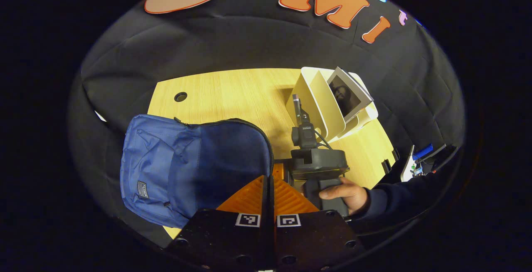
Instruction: Open the schoolbag, grab two books from the bookshelf and put them into the schoolbag.
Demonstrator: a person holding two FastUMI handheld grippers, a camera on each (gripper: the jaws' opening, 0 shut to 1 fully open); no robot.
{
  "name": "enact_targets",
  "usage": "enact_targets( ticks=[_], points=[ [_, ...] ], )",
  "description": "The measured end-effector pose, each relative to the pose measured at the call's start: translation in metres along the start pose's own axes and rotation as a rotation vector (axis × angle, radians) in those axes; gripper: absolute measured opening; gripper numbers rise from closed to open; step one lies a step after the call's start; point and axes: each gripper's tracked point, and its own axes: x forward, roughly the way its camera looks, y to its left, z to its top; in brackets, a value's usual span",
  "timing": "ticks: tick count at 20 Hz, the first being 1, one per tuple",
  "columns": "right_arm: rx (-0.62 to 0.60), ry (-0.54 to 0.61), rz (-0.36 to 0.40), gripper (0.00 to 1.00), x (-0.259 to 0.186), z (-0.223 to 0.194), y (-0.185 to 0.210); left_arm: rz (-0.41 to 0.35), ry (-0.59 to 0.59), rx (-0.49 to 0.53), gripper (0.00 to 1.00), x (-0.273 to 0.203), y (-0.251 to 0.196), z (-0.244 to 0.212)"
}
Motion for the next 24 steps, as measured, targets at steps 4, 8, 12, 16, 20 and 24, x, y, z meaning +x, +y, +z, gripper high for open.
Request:
enact_targets(
  ticks=[4, 8, 12, 16, 20, 24],
  points=[
    [0.009, 0.028, -0.095, 0.72, -0.011, -0.006, -0.005, 0.021, -0.017, 0.005, 0.01, -0.003, 0.007, 0.002],
    [-0.063, 0.017, -0.195, 0.73, -0.04, -0.004, -0.006, 0.037, -0.019, -0.022, 0.0, -0.006, 0.016, -0.001],
    [-0.082, 0.064, -0.199, 0.74, -0.058, -0.009, -0.015, 0.07, -0.02, 0.009, 0.01, -0.013, 0.022, 0.001],
    [-0.152, -0.013, -0.278, 0.55, -0.061, -0.007, -0.031, 0.106, -0.01, 0.034, 0.01, -0.016, 0.027, 0.004],
    [-0.196, 0.0, -0.281, 0.68, -0.045, -0.02, -0.033, 0.114, -0.004, 0.044, 0.01, -0.016, 0.023, 0.006],
    [-0.216, 0.048, -0.266, 0.66, -0.034, -0.037, -0.03, 0.118, -0.003, 0.044, 0.01, -0.015, 0.025, 0.006]
  ],
)
